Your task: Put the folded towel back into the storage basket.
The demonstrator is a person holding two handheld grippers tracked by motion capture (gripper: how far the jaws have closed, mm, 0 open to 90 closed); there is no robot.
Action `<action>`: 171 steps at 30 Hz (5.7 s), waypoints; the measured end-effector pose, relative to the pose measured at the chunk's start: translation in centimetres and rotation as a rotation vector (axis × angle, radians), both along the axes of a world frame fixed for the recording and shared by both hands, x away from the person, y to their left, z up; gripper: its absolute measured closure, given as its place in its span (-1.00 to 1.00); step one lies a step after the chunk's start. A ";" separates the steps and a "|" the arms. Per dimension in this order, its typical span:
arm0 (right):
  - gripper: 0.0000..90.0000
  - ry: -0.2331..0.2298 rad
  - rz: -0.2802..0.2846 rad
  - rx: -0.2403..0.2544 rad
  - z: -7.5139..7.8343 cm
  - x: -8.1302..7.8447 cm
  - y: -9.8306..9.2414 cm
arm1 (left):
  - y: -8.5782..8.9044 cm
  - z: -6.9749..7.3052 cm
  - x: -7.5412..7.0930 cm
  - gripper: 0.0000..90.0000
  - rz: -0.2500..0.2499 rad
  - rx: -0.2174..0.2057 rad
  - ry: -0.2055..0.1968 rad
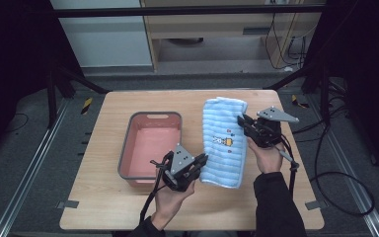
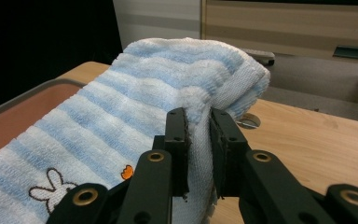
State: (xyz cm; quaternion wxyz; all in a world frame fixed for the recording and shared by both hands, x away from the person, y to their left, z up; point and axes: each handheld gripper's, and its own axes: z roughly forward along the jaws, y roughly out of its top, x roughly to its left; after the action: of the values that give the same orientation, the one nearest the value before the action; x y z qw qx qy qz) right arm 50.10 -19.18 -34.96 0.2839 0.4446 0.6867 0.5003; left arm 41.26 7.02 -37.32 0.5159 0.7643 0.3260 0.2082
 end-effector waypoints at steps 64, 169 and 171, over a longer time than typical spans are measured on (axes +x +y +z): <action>0.74 -0.068 0.147 -0.015 3.6 3.8 13.5 | 12.5 2.8 0.5 0.92 0.194 -0.039 -0.058; 0.69 0.188 0.204 -0.114 -8.6 9.3 21.2 | 16.3 -6.1 4.2 0.89 0.347 0.143 0.166; 0.65 0.200 0.203 -0.125 -8.8 9.4 21.2 | 16.3 -6.2 4.2 0.86 0.352 0.145 0.169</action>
State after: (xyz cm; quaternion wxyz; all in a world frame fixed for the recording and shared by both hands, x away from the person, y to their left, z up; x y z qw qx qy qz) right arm 59.51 2.04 -43.81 0.1891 0.4019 0.7827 0.4360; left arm 45.48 23.37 -43.51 0.3860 0.7454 0.4809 0.2533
